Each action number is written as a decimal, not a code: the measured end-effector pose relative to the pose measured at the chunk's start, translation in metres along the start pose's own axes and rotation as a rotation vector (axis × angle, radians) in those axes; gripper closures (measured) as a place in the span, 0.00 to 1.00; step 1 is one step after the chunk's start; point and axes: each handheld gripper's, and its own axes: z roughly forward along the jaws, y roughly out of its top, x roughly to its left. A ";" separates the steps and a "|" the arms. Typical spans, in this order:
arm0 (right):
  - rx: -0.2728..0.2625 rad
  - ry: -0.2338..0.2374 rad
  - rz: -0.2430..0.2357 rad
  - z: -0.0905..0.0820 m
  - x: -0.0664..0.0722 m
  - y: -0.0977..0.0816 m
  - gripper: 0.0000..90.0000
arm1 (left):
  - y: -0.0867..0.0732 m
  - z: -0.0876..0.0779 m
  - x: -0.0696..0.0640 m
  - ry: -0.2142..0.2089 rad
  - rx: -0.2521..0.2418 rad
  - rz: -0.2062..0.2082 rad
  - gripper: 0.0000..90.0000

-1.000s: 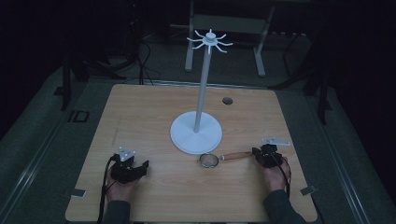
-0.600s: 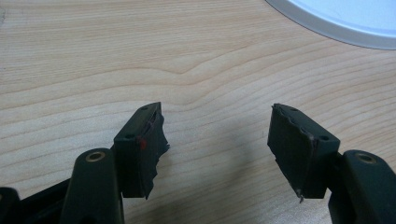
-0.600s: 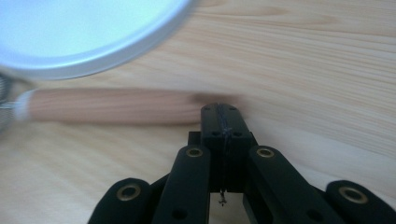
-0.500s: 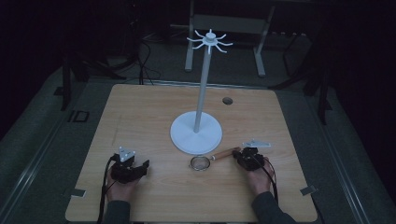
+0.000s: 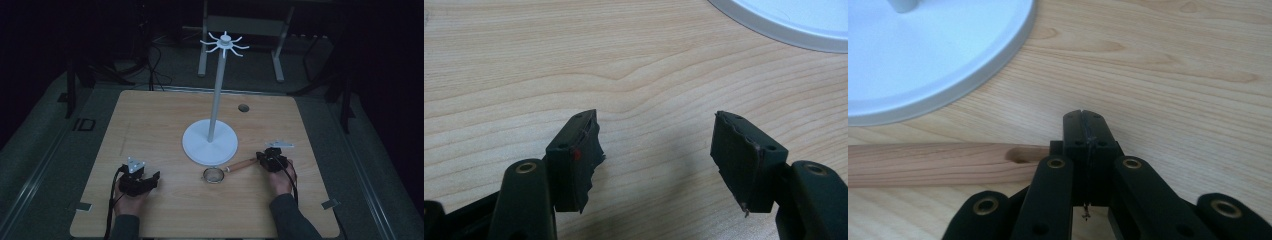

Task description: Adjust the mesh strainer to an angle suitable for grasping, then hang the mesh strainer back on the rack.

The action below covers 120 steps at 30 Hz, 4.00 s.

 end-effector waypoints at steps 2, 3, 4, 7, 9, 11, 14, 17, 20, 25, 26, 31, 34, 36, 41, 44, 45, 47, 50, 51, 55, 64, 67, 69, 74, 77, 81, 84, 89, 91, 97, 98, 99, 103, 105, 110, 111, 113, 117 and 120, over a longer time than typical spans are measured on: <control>0.006 -0.002 0.006 0.002 -0.002 0.000 1.00 | 0.000 0.000 0.000 -0.001 -0.001 0.000 0.40; 0.013 -0.005 0.014 0.003 -0.003 -0.001 1.00 | 0.000 0.000 0.000 -0.001 -0.002 0.000 0.40; 0.019 0.004 0.024 0.004 -0.003 -0.001 1.00 | 0.000 0.000 0.000 -0.001 -0.002 0.000 0.40; 0.015 0.034 0.020 0.003 0.003 -0.004 1.00 | 0.000 0.000 0.001 0.001 -0.002 -0.003 0.40; 0.015 0.060 -0.005 0.001 0.013 -0.006 1.00 | 0.000 0.000 0.000 0.000 -0.001 0.001 0.40; 0.020 0.097 -0.038 0.000 0.024 -0.009 1.00 | 0.000 0.000 0.000 0.000 -0.003 0.002 0.40; 0.021 0.141 -0.081 -0.002 0.038 -0.011 1.00 | 0.000 -0.001 0.000 0.001 -0.002 0.002 0.40; 0.005 0.148 -0.098 -0.006 0.044 -0.012 1.00 | 0.000 -0.001 0.000 0.002 -0.005 -0.001 0.40; -0.012 0.136 -0.097 -0.013 0.043 -0.013 0.99 | 0.000 -0.001 0.000 -0.002 -0.004 -0.001 0.40; -0.050 0.127 -0.082 -0.028 0.036 -0.016 0.96 | 0.000 0.000 0.000 -0.005 -0.003 0.001 0.40; -0.056 0.125 -0.079 -0.031 0.035 -0.017 0.95 | 0.000 -0.001 0.000 -0.005 -0.004 0.003 0.40; -0.069 0.091 -0.084 -0.041 0.032 -0.025 0.90 | 0.001 -0.001 -0.002 -0.014 -0.009 0.003 0.41; -0.077 0.086 -0.082 -0.046 0.029 -0.027 0.86 | 0.001 -0.003 -0.003 -0.025 -0.016 0.003 0.42; -0.083 0.082 -0.078 -0.049 0.028 -0.028 0.84 | 0.002 -0.005 -0.004 -0.034 -0.019 0.006 0.44; -0.096 0.065 -0.070 -0.061 0.024 -0.030 0.80 | 0.007 -0.010 -0.010 -0.050 -0.031 0.022 0.48; -0.104 0.066 -0.065 -0.067 0.023 -0.033 0.78 | 0.014 -0.014 -0.017 -0.062 -0.047 0.038 0.50; -0.106 0.062 -0.064 -0.068 0.023 -0.034 0.77 | 0.017 -0.014 -0.019 -0.068 -0.049 0.047 0.51; -0.108 0.063 -0.063 -0.071 0.022 -0.036 0.76 | 0.022 -0.014 -0.023 -0.079 -0.054 0.060 0.51; -0.110 0.059 -0.061 -0.072 0.021 -0.039 0.75 | 0.032 -0.014 -0.030 -0.097 -0.060 0.080 0.53; -0.108 0.062 -0.054 -0.072 0.022 -0.040 0.74 | 0.035 -0.013 -0.033 -0.101 -0.060 0.090 0.54; -0.103 0.065 -0.063 -0.071 0.025 -0.042 0.73 | 0.049 -0.011 -0.043 -0.126 -0.054 0.130 0.54; -0.104 0.054 -0.063 -0.072 0.021 -0.046 0.70 | 0.073 -0.002 -0.069 -0.167 -0.048 0.222 0.56; -0.108 0.047 -0.060 -0.073 0.020 -0.046 0.69 | 0.079 0.002 -0.078 -0.182 -0.042 0.243 0.56; -0.114 0.046 -0.053 -0.075 0.018 -0.047 0.69 | 0.084 0.007 -0.086 -0.203 -0.037 0.258 0.56; -0.111 0.042 -0.050 -0.074 0.016 -0.048 0.68 | 0.089 0.014 -0.097 -0.225 -0.029 0.279 0.55; -0.113 0.050 -0.047 -0.075 0.016 -0.048 0.68 | 0.097 0.021 -0.103 -0.254 -0.017 0.292 0.55; -0.122 0.035 -0.045 -0.077 0.016 -0.047 0.67 | 0.106 0.026 -0.108 -0.285 -0.001 0.301 0.55; -0.126 0.018 -0.021 -0.078 0.014 -0.047 0.67 | 0.112 0.029 -0.111 -0.305 0.009 0.313 0.55; -0.138 0.027 0.005 -0.080 0.009 -0.046 0.68 | 0.119 0.036 -0.117 -0.325 0.038 0.338 0.55; -0.142 0.028 0.005 -0.081 0.009 -0.046 0.67 | 0.120 0.038 -0.118 -0.323 0.045 0.347 0.55; -0.148 0.039 0.015 -0.082 0.007 -0.045 0.65 | 0.124 0.047 -0.131 -0.344 0.093 0.405 0.57; -0.148 0.040 0.017 -0.082 0.007 -0.045 0.64 | 0.124 0.048 -0.133 -0.349 0.099 0.414 0.57; -0.149 0.040 0.017 -0.082 0.007 -0.045 0.64 | 0.125 0.049 -0.135 -0.354 0.107 0.424 0.57; -0.149 0.037 0.014 -0.082 0.006 -0.046 0.63 | 0.125 0.053 -0.143 -0.381 0.143 0.464 0.58; -0.148 0.036 0.014 -0.082 0.006 -0.046 0.63 | 0.125 0.056 -0.148 -0.391 0.171 0.494 0.58; -0.145 0.036 0.018 -0.081 0.005 -0.046 0.62 | 0.122 0.062 -0.157 -0.417 0.235 0.537 0.60; -0.146 0.035 0.017 -0.081 0.005 -0.046 0.62 | 0.121 0.063 -0.159 -0.421 0.247 0.541 0.60; -0.146 0.034 0.016 -0.082 0.005 -0.046 0.61 | 0.120 0.065 -0.161 -0.424 0.268 0.553 0.61; -0.148 0.033 0.016 -0.082 0.004 -0.046 0.61 | 0.117 0.069 -0.166 -0.431 0.305 0.577 0.62; -0.148 0.032 0.019 -0.082 0.004 -0.046 0.61 | 0.116 0.071 -0.170 -0.429 0.337 0.602 0.64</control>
